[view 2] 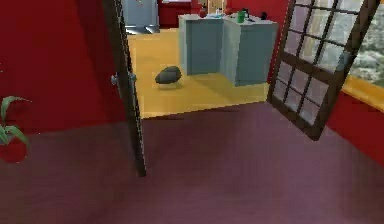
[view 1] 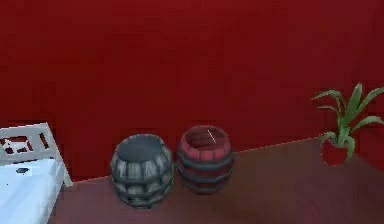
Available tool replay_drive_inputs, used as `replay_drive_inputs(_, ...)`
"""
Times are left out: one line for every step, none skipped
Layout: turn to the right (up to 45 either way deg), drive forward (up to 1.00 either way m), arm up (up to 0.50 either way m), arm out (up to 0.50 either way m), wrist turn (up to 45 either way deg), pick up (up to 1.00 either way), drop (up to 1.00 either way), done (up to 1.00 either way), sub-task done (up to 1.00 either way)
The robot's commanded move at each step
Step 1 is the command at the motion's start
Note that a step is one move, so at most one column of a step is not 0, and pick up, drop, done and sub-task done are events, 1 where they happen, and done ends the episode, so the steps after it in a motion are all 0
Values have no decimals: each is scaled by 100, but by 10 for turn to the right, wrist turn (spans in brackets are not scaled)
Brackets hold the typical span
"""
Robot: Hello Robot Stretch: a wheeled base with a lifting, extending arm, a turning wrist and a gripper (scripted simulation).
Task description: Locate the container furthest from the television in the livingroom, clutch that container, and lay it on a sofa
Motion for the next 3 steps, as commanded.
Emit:
replay_drive_inputs(450,0,0,0,0,0,0,0,0)
replay_drive_inputs(450,0,0,0,0,0,0,0,0)
replay_drive_inputs(30,0,0,0,0,0,0,0,0)
